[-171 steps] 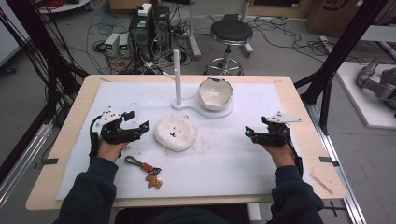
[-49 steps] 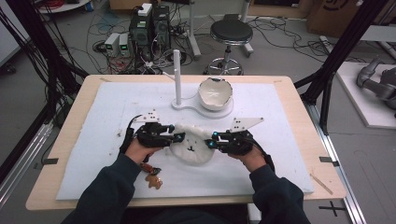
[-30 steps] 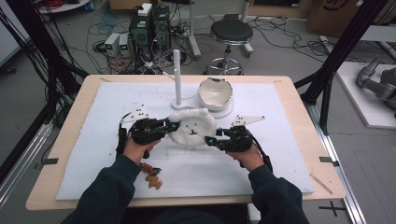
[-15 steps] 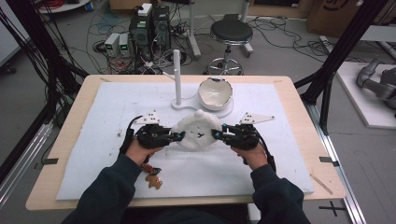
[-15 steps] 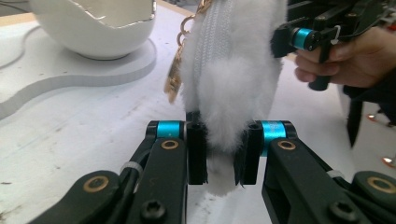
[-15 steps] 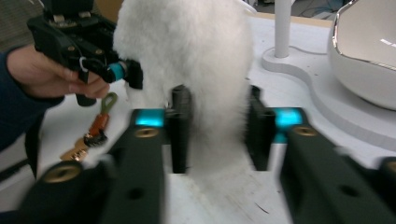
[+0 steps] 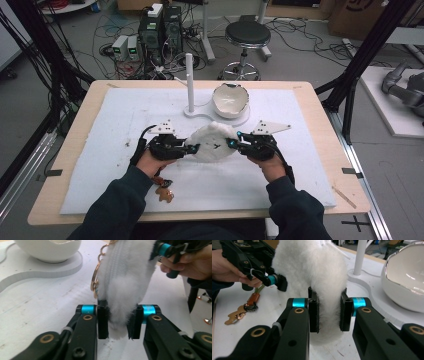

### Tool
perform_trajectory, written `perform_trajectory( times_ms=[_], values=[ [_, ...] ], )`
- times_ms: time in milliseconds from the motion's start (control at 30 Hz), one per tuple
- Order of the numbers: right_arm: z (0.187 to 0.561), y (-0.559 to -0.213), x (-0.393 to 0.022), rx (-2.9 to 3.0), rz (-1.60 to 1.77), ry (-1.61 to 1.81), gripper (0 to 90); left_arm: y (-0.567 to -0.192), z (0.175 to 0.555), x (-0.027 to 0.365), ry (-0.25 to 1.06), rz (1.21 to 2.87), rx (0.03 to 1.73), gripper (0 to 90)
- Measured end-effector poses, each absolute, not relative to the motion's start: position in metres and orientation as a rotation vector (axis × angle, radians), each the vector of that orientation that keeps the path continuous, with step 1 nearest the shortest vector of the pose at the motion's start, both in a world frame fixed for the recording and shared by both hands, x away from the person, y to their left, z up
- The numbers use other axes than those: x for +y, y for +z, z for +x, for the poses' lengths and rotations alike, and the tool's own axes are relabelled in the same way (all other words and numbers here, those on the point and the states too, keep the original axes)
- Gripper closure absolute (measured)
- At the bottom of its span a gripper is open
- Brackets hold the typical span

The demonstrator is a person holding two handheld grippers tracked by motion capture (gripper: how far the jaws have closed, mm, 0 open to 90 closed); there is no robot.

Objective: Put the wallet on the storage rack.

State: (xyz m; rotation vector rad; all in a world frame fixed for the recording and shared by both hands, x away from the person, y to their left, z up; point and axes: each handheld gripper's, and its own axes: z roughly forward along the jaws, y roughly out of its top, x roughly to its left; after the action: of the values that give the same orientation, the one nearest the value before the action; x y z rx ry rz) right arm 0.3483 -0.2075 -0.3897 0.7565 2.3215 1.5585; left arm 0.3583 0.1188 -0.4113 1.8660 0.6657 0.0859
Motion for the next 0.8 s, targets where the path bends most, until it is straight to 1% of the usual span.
perform_trajectory(
  times_ms=[100, 167, 200, 233, 267, 300, 333, 367, 400, 433, 533, 800],
  values=[
    [0.348, -0.384, -0.208, 2.294, 0.712, 1.523, 76.6, -0.41, 0.363, 0.131, 0.151, 1.835, 0.745, 58.7],
    [0.348, -0.38, -0.21, 2.275, 0.696, 1.497, 76.7, -0.409, 0.366, 0.141, 0.186, 1.796, 0.802, 48.1],
    [0.35, -0.376, -0.213, 2.245, 0.682, 1.488, 76.7, -0.407, 0.369, 0.153, 0.234, 1.758, 0.837, 43.2],
    [0.35, -0.376, -0.213, 2.245, 0.682, 1.488, 76.7, -0.407, 0.369, 0.153, 0.234, 1.758, 0.837, 40.3],
    [0.352, -0.373, -0.214, 2.236, 0.677, 1.484, 76.7, -0.407, 0.37, 0.159, 0.256, 1.744, 0.858, 40.3],
    [0.353, -0.37, -0.215, 2.221, 0.665, 1.469, 76.7, -0.406, 0.37, 0.166, 0.293, 1.729, 0.878, 36.6],
    [0.356, -0.366, -0.216, 2.206, 0.65, 1.451, 76.7, -0.405, 0.371, 0.172, 0.323, 1.726, 0.893, 32.0],
    [0.36, -0.359, -0.217, 2.186, 0.634, 1.422, 76.7, -0.405, 0.372, 0.176, 0.342, 1.717, 0.905, 24.3],
    [0.36, -0.359, -0.217, 2.186, 0.634, 1.422, 76.7, -0.405, 0.372, 0.182, 0.362, 1.708, 0.918, 24.3],
    [0.363, -0.356, -0.217, 2.171, 0.622, 1.419, 76.7, -0.405, 0.373, 0.189, 0.371, 1.687, 0.931, 21.7],
    [0.373, -0.343, -0.218, 2.147, 0.609, 1.382, 76.7, -0.405, 0.375, 0.203, 0.38, 1.663, 0.963, 21.2],
    [0.41, -0.306, -0.222, 2.096, 0.57, 1.244, 76.6, -0.409, 0.376, 0.219, 0.371, 1.632, 1.006, 21.2]
  ],
)
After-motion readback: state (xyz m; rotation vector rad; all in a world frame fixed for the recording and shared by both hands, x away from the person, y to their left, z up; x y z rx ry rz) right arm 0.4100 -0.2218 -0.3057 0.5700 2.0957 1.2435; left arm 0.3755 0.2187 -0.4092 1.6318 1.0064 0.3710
